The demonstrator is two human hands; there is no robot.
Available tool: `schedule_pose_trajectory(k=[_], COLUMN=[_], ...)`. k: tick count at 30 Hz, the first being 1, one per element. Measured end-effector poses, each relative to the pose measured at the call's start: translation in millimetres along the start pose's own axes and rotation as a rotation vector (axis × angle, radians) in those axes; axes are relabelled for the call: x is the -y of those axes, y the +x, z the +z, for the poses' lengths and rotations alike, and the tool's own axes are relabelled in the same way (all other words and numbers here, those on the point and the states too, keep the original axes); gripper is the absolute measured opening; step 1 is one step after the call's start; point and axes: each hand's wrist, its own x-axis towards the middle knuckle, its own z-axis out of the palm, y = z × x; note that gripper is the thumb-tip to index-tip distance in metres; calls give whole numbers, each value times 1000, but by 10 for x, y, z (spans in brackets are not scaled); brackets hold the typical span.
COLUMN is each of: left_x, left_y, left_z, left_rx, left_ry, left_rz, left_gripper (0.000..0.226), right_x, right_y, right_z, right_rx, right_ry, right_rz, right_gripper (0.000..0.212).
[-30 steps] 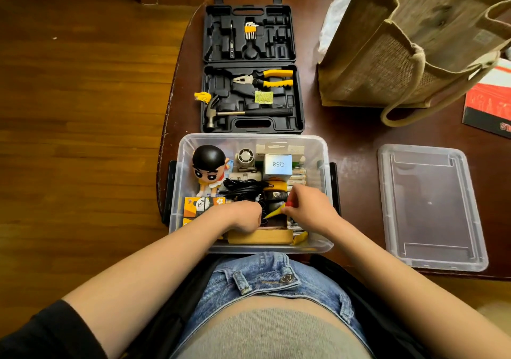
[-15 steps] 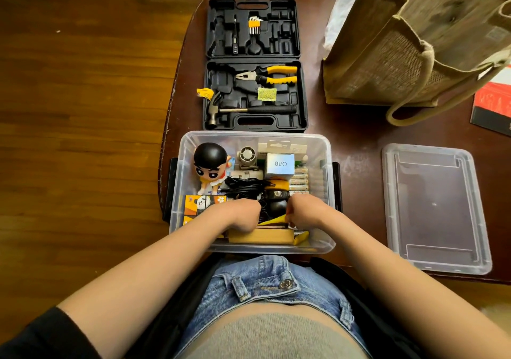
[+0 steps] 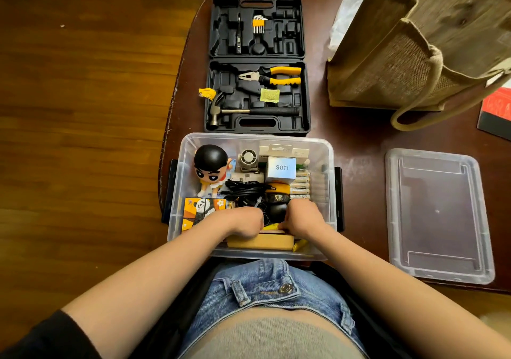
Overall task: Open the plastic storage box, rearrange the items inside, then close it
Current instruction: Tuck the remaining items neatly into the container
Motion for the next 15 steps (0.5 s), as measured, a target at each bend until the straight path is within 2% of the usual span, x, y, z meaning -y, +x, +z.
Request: schedule_pose_trajectory(k=[3, 6, 10, 12, 15], left_x=[2, -9, -26, -30, -35], left_y=[-14, -45, -32, -9, 32], left_z=[-5, -8, -2, 6, -16], left_rx=[-6, -27, -50, -36, 19], left_ry=[-37, -42, 11, 52, 91], left_rz=[-9, -3, -11, -11, 12], left_gripper=[26, 40, 34, 23, 24], right_x=[7, -9, -17, -15, -6], right_y=[23, 40, 56, 66, 84], right_z=[54, 66, 62, 60, 43], right_rx=[-41, -34, -11, 6, 39], right_ry=[3, -2, -21, -32, -56], right_rz=[14, 5, -2, -5, -3], right_gripper=[16, 20, 33, 36, 44])
